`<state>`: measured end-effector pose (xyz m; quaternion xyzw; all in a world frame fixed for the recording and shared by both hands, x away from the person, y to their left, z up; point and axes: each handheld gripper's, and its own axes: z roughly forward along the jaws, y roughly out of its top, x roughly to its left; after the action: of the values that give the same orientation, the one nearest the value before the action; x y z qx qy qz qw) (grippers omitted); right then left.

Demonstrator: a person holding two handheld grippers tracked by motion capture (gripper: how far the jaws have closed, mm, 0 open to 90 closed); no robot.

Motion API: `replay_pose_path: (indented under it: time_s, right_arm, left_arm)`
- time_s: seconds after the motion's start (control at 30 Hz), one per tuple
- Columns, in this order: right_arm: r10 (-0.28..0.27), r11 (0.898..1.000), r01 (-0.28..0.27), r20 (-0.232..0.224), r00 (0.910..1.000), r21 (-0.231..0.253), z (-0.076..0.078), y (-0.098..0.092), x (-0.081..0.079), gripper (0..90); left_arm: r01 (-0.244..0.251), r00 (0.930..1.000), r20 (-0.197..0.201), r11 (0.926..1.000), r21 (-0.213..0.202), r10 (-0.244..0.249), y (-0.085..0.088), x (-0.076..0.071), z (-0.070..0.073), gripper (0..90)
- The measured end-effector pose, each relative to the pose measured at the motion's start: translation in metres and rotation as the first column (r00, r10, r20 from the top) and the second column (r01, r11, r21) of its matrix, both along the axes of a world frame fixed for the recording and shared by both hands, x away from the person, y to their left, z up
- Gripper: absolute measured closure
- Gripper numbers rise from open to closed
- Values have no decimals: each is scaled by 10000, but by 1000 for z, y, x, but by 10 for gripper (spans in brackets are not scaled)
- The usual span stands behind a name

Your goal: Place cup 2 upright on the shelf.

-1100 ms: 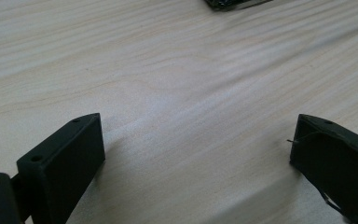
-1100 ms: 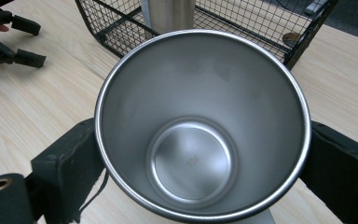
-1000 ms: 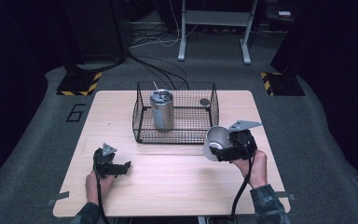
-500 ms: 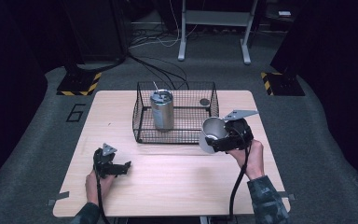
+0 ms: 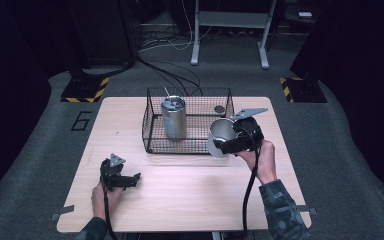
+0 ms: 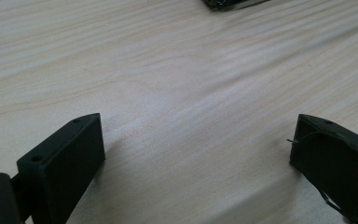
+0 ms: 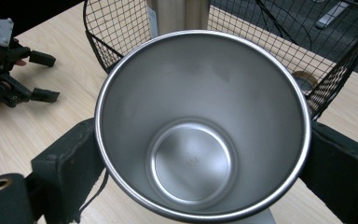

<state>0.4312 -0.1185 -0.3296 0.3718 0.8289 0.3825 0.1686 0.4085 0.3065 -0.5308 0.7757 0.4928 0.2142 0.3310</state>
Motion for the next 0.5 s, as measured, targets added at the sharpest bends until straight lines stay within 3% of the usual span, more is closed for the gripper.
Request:
replay_pose_path:
  time_s: [0.5]
  right_arm:
    - [-147,9999,146,50,9999,65,4,10,26,61]
  left_arm:
    - [71,10000,-23,10000,29,-71,1,0,0,26]
